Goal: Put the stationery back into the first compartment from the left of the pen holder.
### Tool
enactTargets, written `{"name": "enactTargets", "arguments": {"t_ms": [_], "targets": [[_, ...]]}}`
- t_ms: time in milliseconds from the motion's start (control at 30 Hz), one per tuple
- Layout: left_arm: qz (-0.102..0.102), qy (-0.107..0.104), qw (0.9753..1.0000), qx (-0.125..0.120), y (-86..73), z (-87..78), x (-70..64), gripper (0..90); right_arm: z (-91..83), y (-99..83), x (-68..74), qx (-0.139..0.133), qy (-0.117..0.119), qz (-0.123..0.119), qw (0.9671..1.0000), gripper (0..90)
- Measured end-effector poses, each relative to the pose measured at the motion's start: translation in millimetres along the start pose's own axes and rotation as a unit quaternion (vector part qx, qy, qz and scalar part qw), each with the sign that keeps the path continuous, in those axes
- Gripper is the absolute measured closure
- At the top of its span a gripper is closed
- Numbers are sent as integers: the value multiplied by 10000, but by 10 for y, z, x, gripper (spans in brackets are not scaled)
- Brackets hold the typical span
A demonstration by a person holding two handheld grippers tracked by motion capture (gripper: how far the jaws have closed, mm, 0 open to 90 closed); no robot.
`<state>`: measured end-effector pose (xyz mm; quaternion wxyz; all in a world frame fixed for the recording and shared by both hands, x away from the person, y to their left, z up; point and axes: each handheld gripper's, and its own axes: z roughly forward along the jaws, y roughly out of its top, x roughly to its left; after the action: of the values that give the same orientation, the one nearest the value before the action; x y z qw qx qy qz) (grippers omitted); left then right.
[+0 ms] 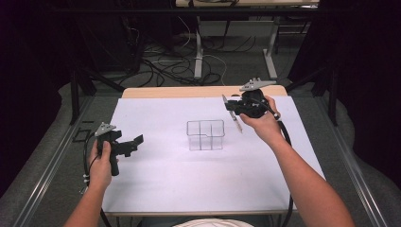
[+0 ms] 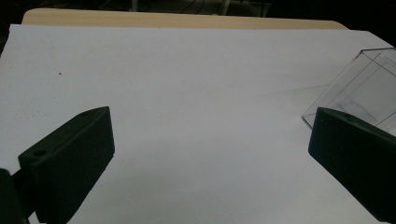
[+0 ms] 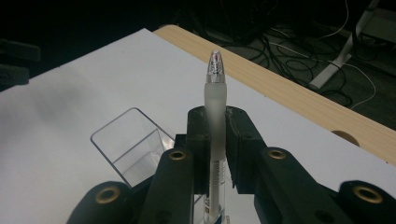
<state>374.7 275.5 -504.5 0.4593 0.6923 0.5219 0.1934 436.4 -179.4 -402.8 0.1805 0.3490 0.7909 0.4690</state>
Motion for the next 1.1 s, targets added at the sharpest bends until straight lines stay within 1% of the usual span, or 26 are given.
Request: {"name": "enactTargets", "arguments": {"t_ms": [67, 167, 200, 300, 333, 667, 767, 867, 900, 1100], "targets": [[13, -1, 10000, 5, 3, -1, 1, 2, -3, 16, 18, -50, 32, 14, 10000, 809], [24, 2, 10000, -4, 3, 3, 3, 2, 5, 44, 55, -111, 8, -30, 9999, 809], [24, 2, 10000, -7, 4, 3, 3, 2, 13, 57, 66, -156, 15, -55, 9999, 809], [20, -1, 10000, -16, 7, 1, 2, 2, 39, 94, 113, -283, 18, -30, 9996, 809], [20, -3, 10000, -19, 7, 1, 2, 2, 49, 106, 124, -294, 31, -75, 9995, 809], [30, -3, 10000, -9, 5, 5, 3, 2, 241, 184, 343, -437, 173, -187, 9987, 809], [25, -10, 10000, -5, 9, -2, 5, 2, 294, 201, 395, -480, 211, -167, 9985, 809], [22, -10, 10000, -11, 10, -4, 10, 2, 350, 220, 436, -497, 249, -213, 9982, 809], [24, -7, 10000, -12, 10, -4, 11, 2, 371, 226, 458, -520, 256, -188, 9981, 809], [8, -11, 10000, -45, 10, -4, 12, 2, 470, 273, 546, -599, 326, -222, 9974, 809]]}}
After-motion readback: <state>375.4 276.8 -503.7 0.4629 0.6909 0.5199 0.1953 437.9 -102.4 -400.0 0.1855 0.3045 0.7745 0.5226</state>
